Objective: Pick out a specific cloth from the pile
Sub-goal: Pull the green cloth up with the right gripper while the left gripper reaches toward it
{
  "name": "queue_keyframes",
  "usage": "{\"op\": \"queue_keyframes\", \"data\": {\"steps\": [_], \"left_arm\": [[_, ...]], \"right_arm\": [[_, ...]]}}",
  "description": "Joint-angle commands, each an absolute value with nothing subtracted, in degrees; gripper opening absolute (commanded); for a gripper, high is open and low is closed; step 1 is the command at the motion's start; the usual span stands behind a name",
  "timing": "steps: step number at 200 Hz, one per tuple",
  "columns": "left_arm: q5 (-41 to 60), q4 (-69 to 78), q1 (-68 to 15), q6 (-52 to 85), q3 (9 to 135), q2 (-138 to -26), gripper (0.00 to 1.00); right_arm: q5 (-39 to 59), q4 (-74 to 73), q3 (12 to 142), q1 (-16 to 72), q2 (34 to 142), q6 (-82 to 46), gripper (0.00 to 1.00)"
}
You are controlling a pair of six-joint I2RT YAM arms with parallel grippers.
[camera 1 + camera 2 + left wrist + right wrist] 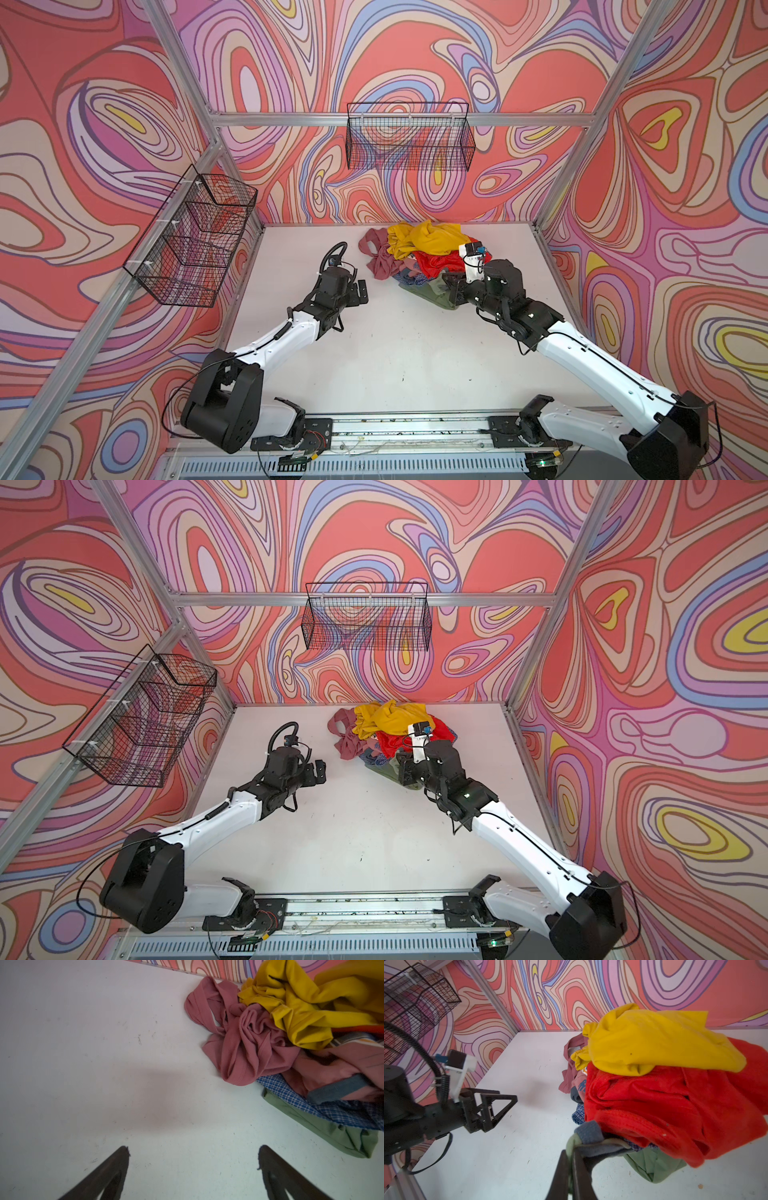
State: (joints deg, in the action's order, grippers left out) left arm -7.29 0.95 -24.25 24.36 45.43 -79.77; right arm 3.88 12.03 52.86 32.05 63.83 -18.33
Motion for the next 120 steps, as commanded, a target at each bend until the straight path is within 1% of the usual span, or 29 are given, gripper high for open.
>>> {"op": "queue_keyframes", "data": {"steps": [1, 34, 74, 104, 120], "left_arm": [[-5.8, 2.7, -25.9, 22.9, 48.6, -82.6, 1.0], [-1.9, 5.5, -28.4, 21.2, 53.0, -87.8, 1.0], [5.5, 8.5, -30.6, 18.4, 59.7, -94.6, 1.0], [7.8, 7.3, -31.6, 18.9, 65.1, -100.7, 1.0], [8.5, 3.6, -32.1, 19.7, 69.6, -104.6, 1.0]], "right_arm": [[9.9, 6.3, 55.6, 32.4, 62.1, -16.6, 0.0], [10.2, 7.3, 54.9, 32.4, 62.0, -15.9, 0.0], [11.9, 7.1, 54.0, 32.4, 62.5, -16.2, 0.0], [16.6, 4.0, 53.6, 32.5, 64.0, -18.0, 0.0], [19.8, 0.9, 52.8, 32.4, 64.9, -19.6, 0.0]]}}
